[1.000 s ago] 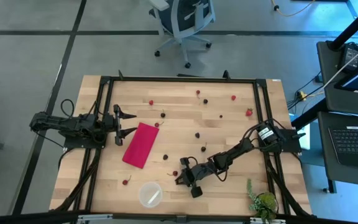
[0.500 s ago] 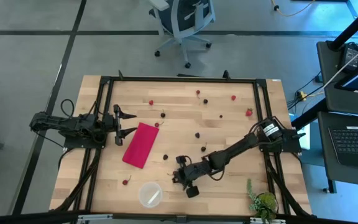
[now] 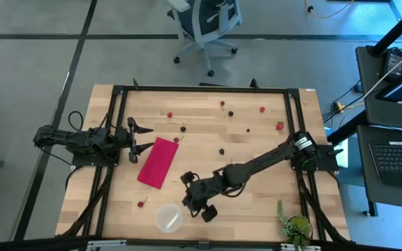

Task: Pick and placing Produce into tupperware
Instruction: Put the blueberries into the transparent bin

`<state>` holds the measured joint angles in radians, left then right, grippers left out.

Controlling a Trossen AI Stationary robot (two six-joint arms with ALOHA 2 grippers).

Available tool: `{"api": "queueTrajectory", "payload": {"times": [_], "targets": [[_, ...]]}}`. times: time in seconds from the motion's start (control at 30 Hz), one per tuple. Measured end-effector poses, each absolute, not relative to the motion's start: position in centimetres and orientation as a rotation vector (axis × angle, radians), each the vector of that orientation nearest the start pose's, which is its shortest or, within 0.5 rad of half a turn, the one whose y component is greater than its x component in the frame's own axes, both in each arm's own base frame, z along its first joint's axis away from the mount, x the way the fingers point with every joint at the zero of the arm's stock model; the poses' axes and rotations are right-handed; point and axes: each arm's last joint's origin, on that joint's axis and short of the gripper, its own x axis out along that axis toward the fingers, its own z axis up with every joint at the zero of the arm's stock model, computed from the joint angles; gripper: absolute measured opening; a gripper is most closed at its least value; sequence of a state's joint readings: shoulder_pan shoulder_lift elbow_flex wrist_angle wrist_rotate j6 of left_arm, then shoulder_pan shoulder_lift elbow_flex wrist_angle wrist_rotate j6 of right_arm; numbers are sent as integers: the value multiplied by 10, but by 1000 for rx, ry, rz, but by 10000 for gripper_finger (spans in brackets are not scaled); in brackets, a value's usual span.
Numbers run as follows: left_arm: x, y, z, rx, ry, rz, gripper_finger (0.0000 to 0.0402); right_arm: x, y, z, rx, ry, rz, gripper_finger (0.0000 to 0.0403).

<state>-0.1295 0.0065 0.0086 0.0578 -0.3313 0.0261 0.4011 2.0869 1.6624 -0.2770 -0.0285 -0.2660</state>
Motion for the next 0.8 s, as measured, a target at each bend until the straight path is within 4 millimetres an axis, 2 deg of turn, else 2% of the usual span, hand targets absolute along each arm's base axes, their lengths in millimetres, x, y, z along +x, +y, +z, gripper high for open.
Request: {"api": "queueTrajectory", "payload": {"times": [0.1,0.23,0.5,0.67,0.8], "targets": [[96,-3,171,13,-56,202,260,438,190,233,-339,537,584,50],[96,-3,171,14,-55,202,260,442,193,235,-313,476,610,50],[96,-3,171,14,-55,202,260,457,199,206,-296,452,602,50],[96,-3,171,14,-55,202,260,463,201,204,-296,461,602,50],[96,-3,171,14,-55,202,260,466,203,193,-300,496,605,50]]}}
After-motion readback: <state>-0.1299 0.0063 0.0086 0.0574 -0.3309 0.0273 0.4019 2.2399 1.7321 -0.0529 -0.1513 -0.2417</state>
